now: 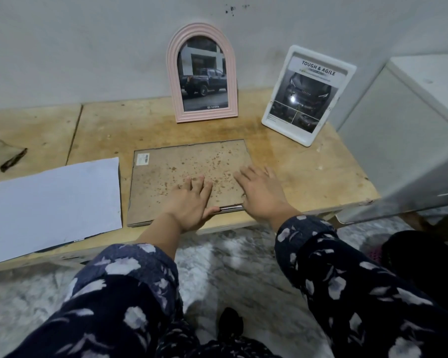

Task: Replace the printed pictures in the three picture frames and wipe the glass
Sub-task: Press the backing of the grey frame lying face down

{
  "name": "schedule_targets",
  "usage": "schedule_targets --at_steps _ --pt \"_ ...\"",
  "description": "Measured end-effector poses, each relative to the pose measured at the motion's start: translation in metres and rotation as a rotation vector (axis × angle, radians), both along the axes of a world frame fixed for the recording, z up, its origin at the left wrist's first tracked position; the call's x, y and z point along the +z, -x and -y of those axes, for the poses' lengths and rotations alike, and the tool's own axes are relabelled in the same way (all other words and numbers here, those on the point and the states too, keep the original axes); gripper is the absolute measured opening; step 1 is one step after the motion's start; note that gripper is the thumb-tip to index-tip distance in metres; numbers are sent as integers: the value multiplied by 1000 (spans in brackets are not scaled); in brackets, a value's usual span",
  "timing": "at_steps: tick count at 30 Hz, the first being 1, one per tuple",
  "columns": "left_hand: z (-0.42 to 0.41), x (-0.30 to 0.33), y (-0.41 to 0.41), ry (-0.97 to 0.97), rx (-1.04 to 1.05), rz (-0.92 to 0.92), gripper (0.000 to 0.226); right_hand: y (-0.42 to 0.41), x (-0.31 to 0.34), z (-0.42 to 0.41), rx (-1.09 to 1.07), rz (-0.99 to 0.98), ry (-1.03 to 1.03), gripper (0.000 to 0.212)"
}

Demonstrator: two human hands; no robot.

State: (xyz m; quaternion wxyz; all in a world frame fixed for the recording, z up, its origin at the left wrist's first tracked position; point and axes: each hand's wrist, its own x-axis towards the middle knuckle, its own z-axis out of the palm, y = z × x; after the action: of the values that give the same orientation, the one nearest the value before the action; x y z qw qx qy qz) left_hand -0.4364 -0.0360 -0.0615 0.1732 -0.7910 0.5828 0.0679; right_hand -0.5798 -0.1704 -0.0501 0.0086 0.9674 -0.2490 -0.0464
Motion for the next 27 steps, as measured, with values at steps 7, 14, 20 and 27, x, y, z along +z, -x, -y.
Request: schedule_targets --at_steps 7,14,20,27 --pt "1 6 2 23 9 18 79 -11 1 -26 78 -12 -101 58" --pt "-11 3 -5 7 87 -57 87 -25 8 -36 36 -58 -145 55" --pt "-12 5 -5 -27 218 -141 94 -32 13 -33 50 -135 -134 57" --pt "-14 3 -8 -4 255 -171 95 -34 18 -30 41 -179 -136 56"
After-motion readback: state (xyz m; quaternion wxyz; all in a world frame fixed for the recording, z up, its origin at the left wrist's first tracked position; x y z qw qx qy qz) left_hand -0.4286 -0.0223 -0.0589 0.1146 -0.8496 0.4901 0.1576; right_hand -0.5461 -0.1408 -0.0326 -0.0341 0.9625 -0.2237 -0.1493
